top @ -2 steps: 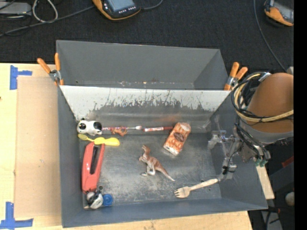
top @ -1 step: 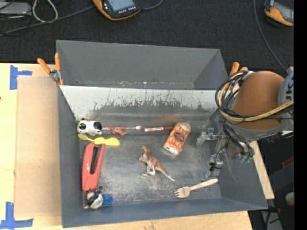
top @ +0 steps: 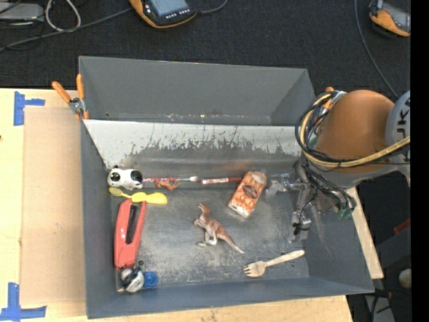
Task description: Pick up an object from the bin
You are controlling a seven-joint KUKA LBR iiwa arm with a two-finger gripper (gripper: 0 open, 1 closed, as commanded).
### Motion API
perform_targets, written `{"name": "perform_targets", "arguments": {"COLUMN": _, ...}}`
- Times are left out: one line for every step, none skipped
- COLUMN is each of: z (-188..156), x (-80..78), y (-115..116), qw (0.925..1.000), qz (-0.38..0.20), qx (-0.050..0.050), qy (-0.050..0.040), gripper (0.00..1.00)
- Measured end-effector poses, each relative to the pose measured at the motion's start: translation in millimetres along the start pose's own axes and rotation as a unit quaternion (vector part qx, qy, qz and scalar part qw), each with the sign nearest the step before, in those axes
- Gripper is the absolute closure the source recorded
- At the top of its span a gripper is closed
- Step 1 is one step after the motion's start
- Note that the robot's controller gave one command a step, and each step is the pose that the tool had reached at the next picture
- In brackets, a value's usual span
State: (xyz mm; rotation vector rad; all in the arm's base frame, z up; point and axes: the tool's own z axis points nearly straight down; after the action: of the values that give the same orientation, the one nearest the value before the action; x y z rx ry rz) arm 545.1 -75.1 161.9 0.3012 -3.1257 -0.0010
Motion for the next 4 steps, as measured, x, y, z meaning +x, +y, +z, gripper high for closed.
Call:
{"name": "perform_targets", "arguments": {"z": 23.3, "x": -27.2, "y": 21.2, "qw": 0.9996, "qz": 0.027, "qx": -0.001, "qy": -0.0006, "gripper": 0.0}}
{"name": "perform_targets", "arguments": {"z": 28.4, "x": -38.9, "y": 33.1, "qw": 0.9994, "qz": -0.035, "qx": 0.0, "qy": -0.0008, "gripper": 0.0}}
{"name": "perform_targets", "arguments": {"z": 69.2, "x": -55.4, "y": 27.6, "qw": 1.0, "qz": -0.005, "qx": -0.002, "qy": -0.0003, "gripper": 0.0}}
{"name": "perform_targets", "arguments": {"z": 65.4, "x": -63.2, "y": 27.2, "qw": 0.9938, "qz": -0.111, "qx": 0.0, "qy": -0.004, "gripper": 1.0}}
